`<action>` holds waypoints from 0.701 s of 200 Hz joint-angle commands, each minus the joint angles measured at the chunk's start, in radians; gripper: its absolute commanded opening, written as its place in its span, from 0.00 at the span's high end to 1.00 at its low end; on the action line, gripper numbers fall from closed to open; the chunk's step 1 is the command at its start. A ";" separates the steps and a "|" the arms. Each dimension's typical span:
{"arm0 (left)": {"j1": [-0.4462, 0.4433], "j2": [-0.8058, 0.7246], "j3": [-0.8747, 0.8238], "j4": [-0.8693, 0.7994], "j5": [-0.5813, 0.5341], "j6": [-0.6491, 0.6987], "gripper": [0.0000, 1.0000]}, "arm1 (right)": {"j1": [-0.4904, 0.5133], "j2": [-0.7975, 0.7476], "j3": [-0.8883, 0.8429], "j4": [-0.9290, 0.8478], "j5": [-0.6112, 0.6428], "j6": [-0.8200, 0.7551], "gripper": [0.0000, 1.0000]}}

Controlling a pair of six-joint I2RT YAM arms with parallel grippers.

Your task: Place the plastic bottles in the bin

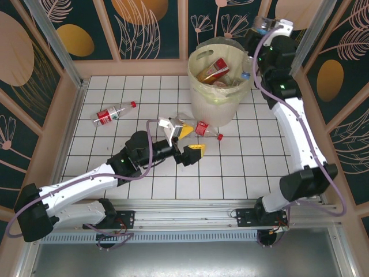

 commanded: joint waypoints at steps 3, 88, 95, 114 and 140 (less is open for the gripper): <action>0.000 -0.027 0.032 -0.062 0.011 0.034 0.02 | 0.010 0.090 0.114 -0.034 -0.069 -0.054 0.33; 0.000 -0.018 0.033 -0.078 0.019 0.029 0.01 | 0.006 0.363 0.314 -0.250 -0.081 -0.218 0.30; 0.001 -0.018 0.030 -0.078 0.017 0.029 0.02 | 0.004 0.370 0.314 -0.259 -0.083 -0.219 0.30; 0.001 -0.016 0.031 -0.085 0.014 0.030 0.01 | 0.000 0.375 0.304 -0.284 -0.080 -0.226 0.27; 0.000 -0.011 0.034 -0.099 0.012 0.035 0.01 | -0.002 0.375 0.288 -0.301 -0.069 -0.235 0.16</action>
